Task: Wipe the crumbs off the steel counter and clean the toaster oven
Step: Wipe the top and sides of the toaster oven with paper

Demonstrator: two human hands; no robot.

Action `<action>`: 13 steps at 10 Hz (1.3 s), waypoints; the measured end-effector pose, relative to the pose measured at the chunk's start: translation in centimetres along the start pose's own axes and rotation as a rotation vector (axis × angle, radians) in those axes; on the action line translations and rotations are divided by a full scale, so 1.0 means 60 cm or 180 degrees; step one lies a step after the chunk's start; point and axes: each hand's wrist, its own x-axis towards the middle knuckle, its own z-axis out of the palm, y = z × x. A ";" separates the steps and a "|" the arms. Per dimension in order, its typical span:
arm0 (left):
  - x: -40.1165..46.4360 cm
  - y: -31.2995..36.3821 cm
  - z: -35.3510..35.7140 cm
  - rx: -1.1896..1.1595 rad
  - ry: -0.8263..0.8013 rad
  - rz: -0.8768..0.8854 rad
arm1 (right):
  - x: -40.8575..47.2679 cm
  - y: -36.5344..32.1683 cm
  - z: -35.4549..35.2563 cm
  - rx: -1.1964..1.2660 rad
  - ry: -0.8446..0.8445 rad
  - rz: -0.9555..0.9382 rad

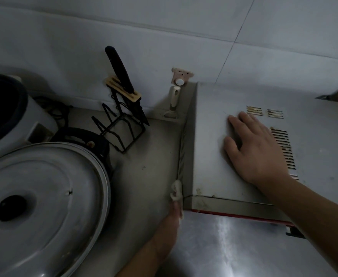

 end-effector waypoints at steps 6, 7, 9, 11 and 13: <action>-0.112 0.215 -0.007 0.2938 0.0020 0.2928 | 0.009 0.022 -0.047 0.2165 -0.0175 0.0472; -0.122 0.252 0.024 0.3227 0.0310 0.2843 | 0.010 0.039 -0.087 0.3823 -0.0309 0.1103; -0.170 0.306 0.057 0.3257 0.0840 0.3098 | -0.057 0.058 -0.107 0.2707 0.0235 0.0792; -0.168 0.367 -0.030 0.2208 0.1639 0.3046 | -0.143 -0.014 -0.089 0.1389 0.0094 -0.0207; -0.158 0.376 -0.040 0.2580 0.1478 0.3043 | -0.188 -0.089 -0.012 0.0651 -0.0209 -0.0992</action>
